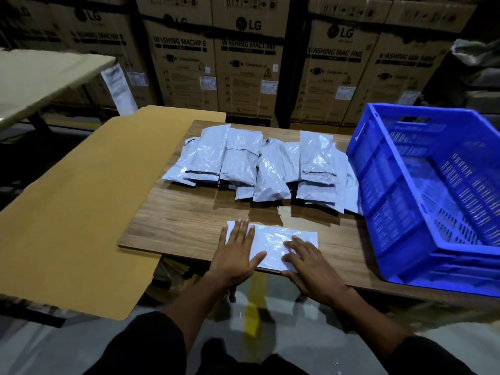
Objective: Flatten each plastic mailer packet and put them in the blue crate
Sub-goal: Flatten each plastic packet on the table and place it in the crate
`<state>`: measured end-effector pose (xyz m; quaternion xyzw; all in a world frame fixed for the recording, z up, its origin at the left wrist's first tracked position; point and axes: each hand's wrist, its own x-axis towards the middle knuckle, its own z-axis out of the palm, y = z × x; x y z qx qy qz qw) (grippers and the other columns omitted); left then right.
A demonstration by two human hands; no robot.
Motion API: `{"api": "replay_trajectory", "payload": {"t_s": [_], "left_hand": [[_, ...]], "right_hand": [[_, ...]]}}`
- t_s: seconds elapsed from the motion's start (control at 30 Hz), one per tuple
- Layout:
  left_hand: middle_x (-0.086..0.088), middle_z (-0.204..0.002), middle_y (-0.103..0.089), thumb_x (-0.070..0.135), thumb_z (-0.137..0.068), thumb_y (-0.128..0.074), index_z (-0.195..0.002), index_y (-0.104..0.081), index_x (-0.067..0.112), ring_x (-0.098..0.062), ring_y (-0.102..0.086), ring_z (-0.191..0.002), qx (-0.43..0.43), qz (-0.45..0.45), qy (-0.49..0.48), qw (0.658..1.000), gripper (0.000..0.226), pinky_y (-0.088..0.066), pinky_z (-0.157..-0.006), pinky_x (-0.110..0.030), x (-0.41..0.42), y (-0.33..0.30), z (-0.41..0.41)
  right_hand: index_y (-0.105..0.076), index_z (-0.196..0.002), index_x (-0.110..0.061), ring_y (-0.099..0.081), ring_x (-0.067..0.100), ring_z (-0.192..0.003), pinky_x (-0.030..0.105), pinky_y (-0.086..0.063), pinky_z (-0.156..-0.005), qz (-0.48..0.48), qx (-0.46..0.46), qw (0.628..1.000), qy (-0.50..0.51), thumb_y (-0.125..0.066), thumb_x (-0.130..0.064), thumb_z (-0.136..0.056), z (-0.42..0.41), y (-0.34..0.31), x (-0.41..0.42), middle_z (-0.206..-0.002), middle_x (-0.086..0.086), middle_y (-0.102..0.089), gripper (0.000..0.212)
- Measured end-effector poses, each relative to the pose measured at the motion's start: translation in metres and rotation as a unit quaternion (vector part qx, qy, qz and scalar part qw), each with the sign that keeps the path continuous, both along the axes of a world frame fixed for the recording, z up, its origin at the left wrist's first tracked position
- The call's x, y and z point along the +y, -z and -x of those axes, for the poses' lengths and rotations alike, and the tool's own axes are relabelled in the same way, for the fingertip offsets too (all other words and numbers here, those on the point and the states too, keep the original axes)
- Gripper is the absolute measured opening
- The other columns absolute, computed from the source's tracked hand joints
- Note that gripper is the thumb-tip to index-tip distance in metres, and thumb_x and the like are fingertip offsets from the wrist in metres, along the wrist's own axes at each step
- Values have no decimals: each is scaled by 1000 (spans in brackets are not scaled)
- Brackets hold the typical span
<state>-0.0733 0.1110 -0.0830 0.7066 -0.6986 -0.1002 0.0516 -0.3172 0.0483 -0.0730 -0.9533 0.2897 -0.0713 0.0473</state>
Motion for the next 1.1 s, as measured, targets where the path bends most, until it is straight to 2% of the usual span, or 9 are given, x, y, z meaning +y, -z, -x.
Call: {"api": "replay_trajectory", "payload": {"t_s": [0.07,0.13,0.37,0.5,0.57,0.77,0.93,1.0,1.1], "left_hand": [[-14,-163,-26,71,-99,-6,-155,-32,4,-29,-19,-152,-19,16,74,997,91,-9,-119,-50,5,4,8],[-16,-160,-33,68,-102,-15,-151,-38,2,-28,-25,-150,-24,17,105,994,86,-15,-118,-49,10,15,13],[-5,-165,11,82,-88,5,-160,-3,9,-20,15,-153,-19,-3,88,996,103,6,-125,-43,6,8,14],[-14,-161,-32,71,-96,-28,-153,-32,5,-30,-33,-148,-53,-2,99,994,87,-33,-117,-49,0,14,8],[-15,-157,-39,70,-98,-23,-150,-41,4,-32,-40,-143,-56,-10,108,993,85,-43,-110,-50,-2,16,7],[-2,-168,9,79,-87,-1,-161,-3,14,-21,11,-155,-16,-33,96,995,99,1,-125,-41,-5,8,9],[-2,-168,12,77,-85,-3,-161,-1,14,-20,12,-154,-38,-26,91,995,99,5,-124,-41,-7,3,9],[-6,-168,10,72,-88,-4,-161,-2,11,-24,10,-155,-61,-11,91,994,95,7,-123,-41,-6,1,10],[-8,-169,4,37,-106,-23,-161,-3,12,-27,6,-155,-101,-3,81,992,64,8,-122,-43,-5,-2,9]], "right_hand": [[-56,-111,-24,-40,33,-140,49,-41,-108,3,-21,1000,0,-30,-55,-102,1,3,-1,-142,7,-51,42],[-56,-109,-24,-42,33,-139,48,-41,-107,2,-37,999,-1,-38,-51,-101,3,8,-3,-141,7,-52,33],[-57,-96,-21,-50,32,-132,47,-46,-100,57,-70,996,-3,-49,-27,-97,-1,16,-6,-136,6,-57,10],[-57,-99,-17,-56,28,-123,41,-50,-94,26,-100,994,29,-42,-26,-99,-7,7,-6,-130,5,-58,17],[-58,-100,-17,-54,27,-124,42,-49,-95,31,-101,994,11,-47,-28,-100,-7,5,-4,-131,5,-58,16],[-61,-107,-23,-49,29,-133,45,-46,-99,63,-53,997,2,-49,-40,-97,-5,12,-8,-140,4,-56,23],[-66,-93,-21,-53,32,-129,51,-48,-99,108,-51,993,11,-62,-28,-92,-15,10,-10,-134,5,-61,7],[-66,-91,-19,-54,32,-128,52,-47,-101,116,-57,991,22,-54,-28,-94,-20,7,-8,-132,6,-63,15],[-63,-93,-16,-52,34,-131,57,-46,-101,132,-88,987,15,-42,-28,-96,-24,0,-3,-136,9,-60,24]]}}
